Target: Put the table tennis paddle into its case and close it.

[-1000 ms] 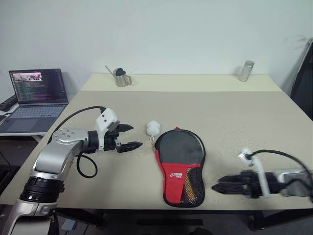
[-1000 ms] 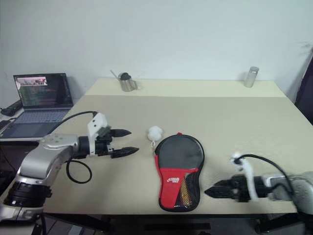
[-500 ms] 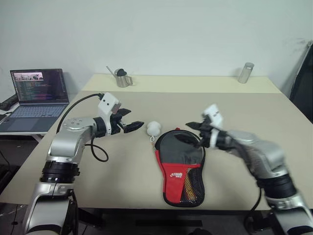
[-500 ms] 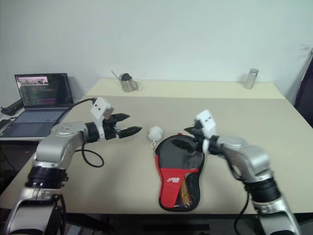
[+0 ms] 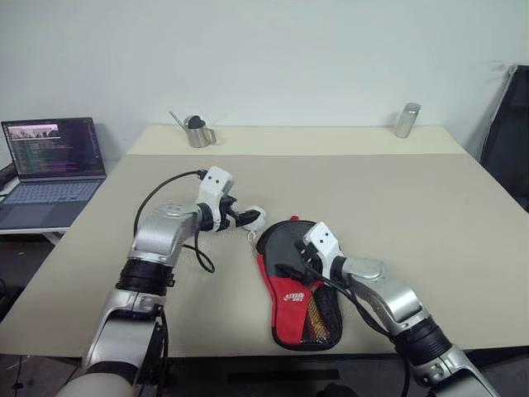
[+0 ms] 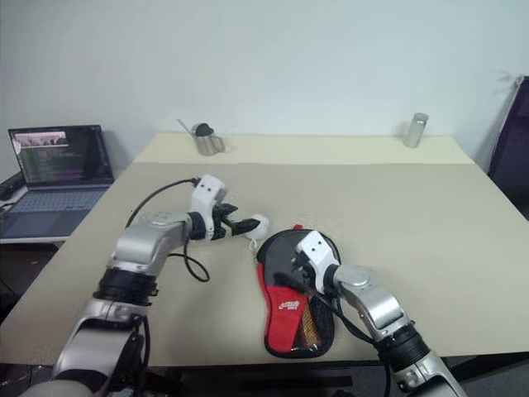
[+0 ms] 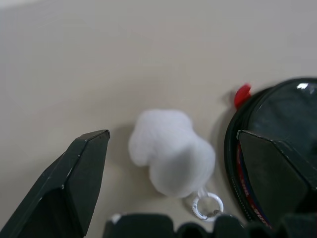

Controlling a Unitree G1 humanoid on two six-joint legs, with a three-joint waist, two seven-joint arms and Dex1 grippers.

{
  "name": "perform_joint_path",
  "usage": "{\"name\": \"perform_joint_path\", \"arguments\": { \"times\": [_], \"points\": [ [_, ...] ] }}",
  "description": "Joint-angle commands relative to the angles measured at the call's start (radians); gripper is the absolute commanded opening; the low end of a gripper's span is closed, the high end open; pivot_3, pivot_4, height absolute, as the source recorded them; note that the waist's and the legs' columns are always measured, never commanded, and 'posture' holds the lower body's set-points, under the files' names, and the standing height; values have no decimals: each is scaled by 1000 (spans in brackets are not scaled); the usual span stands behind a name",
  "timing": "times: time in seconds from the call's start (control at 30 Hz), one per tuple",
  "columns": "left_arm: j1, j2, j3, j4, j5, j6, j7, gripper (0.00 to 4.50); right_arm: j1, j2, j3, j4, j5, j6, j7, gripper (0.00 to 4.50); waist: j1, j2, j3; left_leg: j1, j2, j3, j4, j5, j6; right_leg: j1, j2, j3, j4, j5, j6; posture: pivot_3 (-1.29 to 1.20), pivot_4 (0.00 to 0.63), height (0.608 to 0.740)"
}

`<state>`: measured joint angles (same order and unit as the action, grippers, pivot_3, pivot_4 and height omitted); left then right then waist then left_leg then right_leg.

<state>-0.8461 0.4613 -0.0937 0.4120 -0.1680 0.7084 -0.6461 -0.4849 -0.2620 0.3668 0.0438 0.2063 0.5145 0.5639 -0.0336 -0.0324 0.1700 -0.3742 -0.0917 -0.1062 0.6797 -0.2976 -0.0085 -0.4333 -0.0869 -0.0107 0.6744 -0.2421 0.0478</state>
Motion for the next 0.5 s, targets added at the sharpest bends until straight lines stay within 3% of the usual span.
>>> {"name": "perform_joint_path", "arguments": {
  "times": [0.03, 0.1, 0.47, 0.5],
  "points": [
    [-57, -26, -12, 88, 66, -41, 78, 4500, 30, 13, 27, 42, -19, 45, 22, 4453, 1, 0, 0, 3, 0, 0, 0, 0, 0, 3, 0, 0, 0, 0, 0, 0, 150, 740],
    [-74, -62, -25, 163, 91, -67, 108, 4500, 29, 20, 21, 48, -24, 49, 26, 4453, 2, 0, 0, 12, 0, -2, -2, 0, 0, 13, 0, -1, -1, 0, 0, 0, 150, 740],
    [-154, -182, 0, 522, 144, -247, 213, 4500, 37, 35, 7, 44, -44, 70, 41, 4453, 3, -2, -9, 12, 0, -2, -1, 0, 0, 13, 0, -1, 0, 0, 0, 0, 150, 740],
    [-163, -185, 3, 545, 148, -265, 221, 4328, 38, 36, 6, 43, -45, 72, 43, 4496, 3, -2, -10, 12, 0, -2, -1, 0, 0, 13, 0, -1, 0, 0, 0, 0, 150, 740]
  ]
}}
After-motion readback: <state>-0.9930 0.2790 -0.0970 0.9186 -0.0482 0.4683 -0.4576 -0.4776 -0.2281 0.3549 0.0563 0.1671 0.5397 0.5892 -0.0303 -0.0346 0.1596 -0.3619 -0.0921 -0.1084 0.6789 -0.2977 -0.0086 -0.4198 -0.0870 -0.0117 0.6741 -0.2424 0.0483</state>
